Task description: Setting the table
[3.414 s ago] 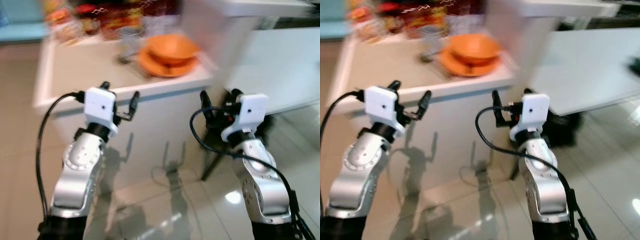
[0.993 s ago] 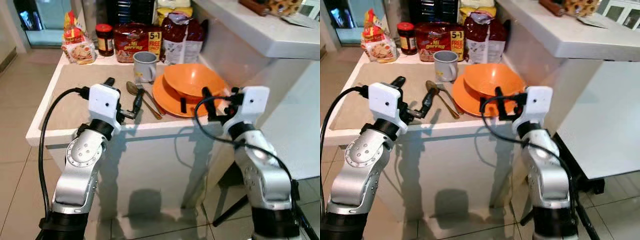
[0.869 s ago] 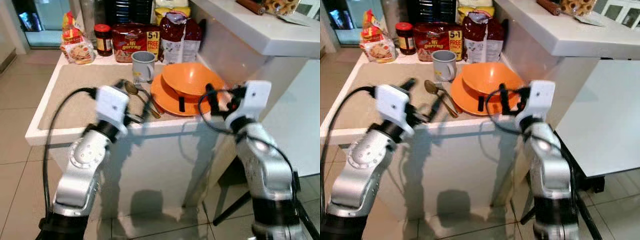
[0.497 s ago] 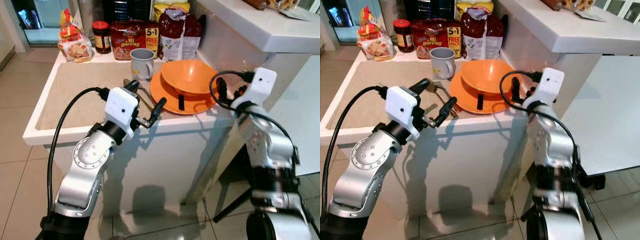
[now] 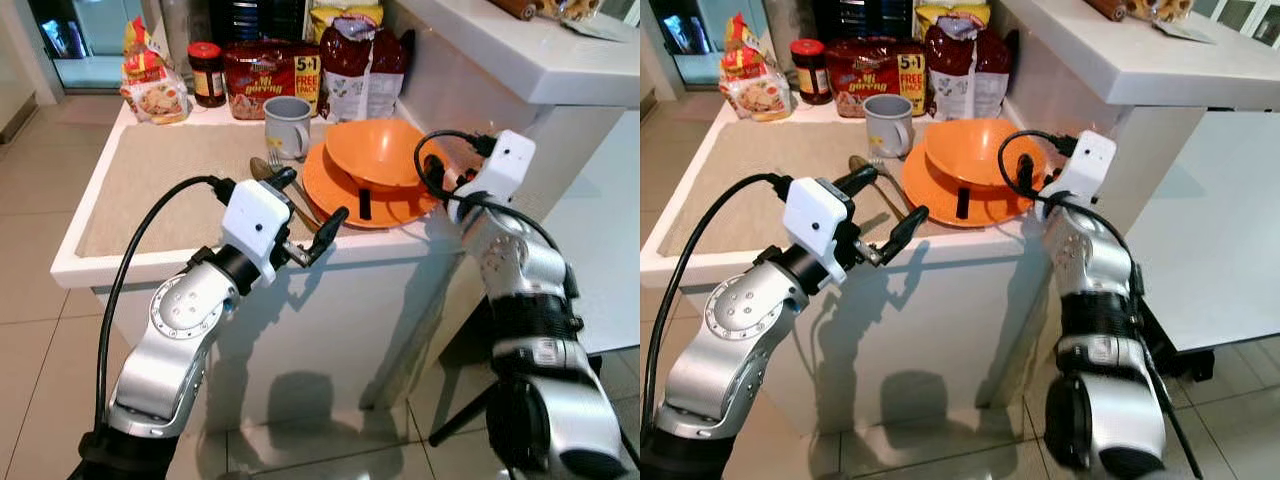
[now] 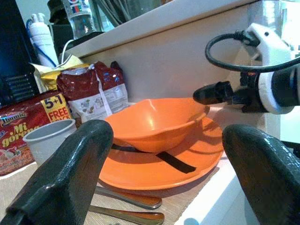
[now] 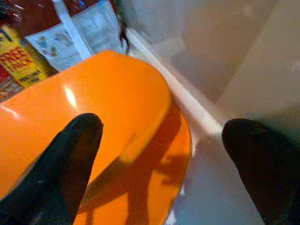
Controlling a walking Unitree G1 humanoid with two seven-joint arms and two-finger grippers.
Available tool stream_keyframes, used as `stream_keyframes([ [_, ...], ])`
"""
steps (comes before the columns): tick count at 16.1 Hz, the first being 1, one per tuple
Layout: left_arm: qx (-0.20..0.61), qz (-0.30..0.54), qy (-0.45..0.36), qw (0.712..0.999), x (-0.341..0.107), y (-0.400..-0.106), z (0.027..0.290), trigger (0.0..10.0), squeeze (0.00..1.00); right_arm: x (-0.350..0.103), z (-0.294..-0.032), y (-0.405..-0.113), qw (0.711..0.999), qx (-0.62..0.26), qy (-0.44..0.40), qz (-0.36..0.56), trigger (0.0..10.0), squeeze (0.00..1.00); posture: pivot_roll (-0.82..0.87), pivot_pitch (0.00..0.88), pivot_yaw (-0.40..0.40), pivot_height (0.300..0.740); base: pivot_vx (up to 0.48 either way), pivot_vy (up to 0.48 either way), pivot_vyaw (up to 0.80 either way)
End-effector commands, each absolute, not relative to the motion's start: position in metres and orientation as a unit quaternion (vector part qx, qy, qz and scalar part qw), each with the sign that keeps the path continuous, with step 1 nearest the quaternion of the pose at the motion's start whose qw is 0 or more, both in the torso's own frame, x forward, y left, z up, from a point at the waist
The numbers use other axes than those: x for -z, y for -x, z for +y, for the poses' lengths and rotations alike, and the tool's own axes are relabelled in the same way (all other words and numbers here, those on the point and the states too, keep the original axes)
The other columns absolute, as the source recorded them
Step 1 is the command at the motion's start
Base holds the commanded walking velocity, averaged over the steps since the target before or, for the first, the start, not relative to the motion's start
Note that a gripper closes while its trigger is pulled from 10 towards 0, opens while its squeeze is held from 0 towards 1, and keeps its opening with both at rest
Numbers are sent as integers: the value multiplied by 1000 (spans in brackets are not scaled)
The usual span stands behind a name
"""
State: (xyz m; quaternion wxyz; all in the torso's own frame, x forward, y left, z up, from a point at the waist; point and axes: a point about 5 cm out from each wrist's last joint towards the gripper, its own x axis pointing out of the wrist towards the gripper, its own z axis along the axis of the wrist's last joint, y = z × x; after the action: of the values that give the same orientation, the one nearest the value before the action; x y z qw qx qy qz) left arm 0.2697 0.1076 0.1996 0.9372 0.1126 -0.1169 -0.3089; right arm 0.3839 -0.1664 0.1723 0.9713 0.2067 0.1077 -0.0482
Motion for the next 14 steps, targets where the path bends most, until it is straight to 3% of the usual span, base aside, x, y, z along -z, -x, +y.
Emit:
stream_keyframes([
  [1, 321, -125, -119, 931, -205, -268, 104, 10000, 0, -171, -172, -388, 965, 60, -228, 113, 10000, 0, 109, 0, -72, 740, 0, 0, 0],
  [9, 327, -121, -128, 928, -206, -267, 102, 10000, 0, -180, -162, -409, 946, 18, -292, 140, 10000, 0, 122, 0, -82, 740, 0, 0, 0],
  [10, 328, -121, -129, 928, -206, -266, 102, 10000, 0, -183, -161, -410, 945, 10, -298, 138, 4078, 0, 122, 0, -83, 740, 0, 0, 0],
  [11, 329, -120, -130, 928, -206, -266, 102, 10000, 0, -186, -160, -411, 943, 2, -305, 135, 0, 0, 121, 0, -82, 740, 0, 0, 0],
  [14, 331, -119, -130, 927, -206, -265, 102, 10000, 0, -185, -158, -412, 941, -8, -309, 136, 0, 0, 121, 0, -82, 740, 0, 0, 0],
])
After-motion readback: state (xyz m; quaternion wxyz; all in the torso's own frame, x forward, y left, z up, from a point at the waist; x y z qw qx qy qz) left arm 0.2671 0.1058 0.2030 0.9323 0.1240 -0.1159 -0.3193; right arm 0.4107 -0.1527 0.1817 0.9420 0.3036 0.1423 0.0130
